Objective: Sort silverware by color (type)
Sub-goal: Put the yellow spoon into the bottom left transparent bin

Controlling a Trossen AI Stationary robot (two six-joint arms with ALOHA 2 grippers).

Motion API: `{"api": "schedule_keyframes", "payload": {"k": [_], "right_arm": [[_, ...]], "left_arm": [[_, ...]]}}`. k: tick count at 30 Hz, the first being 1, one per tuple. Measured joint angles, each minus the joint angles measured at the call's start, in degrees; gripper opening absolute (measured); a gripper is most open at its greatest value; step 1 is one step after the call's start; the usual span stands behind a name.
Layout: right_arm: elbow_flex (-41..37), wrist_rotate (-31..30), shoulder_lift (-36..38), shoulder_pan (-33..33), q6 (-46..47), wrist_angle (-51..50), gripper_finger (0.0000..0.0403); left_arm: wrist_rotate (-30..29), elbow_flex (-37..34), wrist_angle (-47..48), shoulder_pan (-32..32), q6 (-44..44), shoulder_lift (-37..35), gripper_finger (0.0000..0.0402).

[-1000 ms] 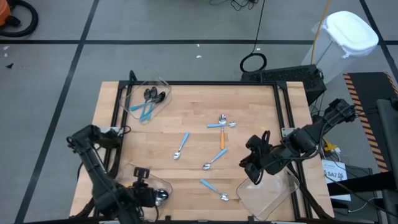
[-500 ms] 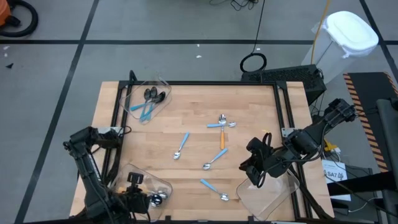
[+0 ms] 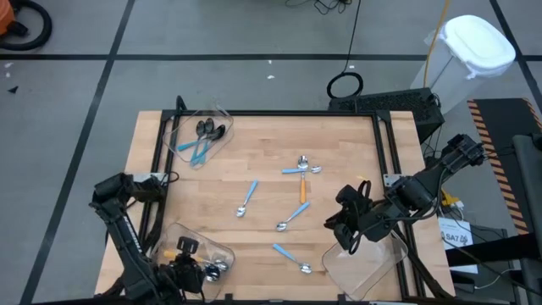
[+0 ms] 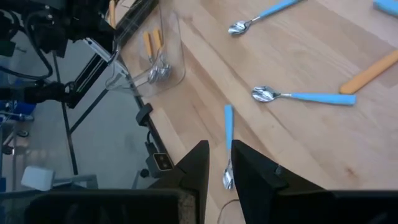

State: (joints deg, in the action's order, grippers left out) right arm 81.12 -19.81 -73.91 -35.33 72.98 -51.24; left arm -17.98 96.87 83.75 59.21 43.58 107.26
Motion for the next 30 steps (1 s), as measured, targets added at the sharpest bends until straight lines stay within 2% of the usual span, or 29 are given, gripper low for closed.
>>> {"api": "schedule_keyframes", "payload": {"k": [7, 14, 20, 25, 30], "right_arm": [[0.0, 0.07, 0.0, 0.08, -1.66, -0.11, 0.0066], [0.0, 0.35, 0.0, 0.5, -1.96, -0.26, 0.0066], [0.0, 0.37, 0.0, 0.5, -2.94, -0.28, 0.0066], [0.0, 0.4, 0.0, 0.48, -4.63, -0.28, 0.0066], [0.0, 0.4, 0.0, 0.37, -6.27, -0.28, 0.0066]], "left_arm": [[0.05, -3.51, -2.56, 0.18, 1.57, -0.02, 0.0028], [4.09, -10.03, -10.95, 0.19, -2.14, -0.02, 0.0028], [5.93, -11.42, -11.71, -1.35, -7.14, -0.02, 0.0028], [10.54, -12.93, -15.52, -2.63, -10.18, -0.02, 0.0028], [10.35, -12.97, -16.16, -4.01, -10.08, -0.02, 0.003]]}}
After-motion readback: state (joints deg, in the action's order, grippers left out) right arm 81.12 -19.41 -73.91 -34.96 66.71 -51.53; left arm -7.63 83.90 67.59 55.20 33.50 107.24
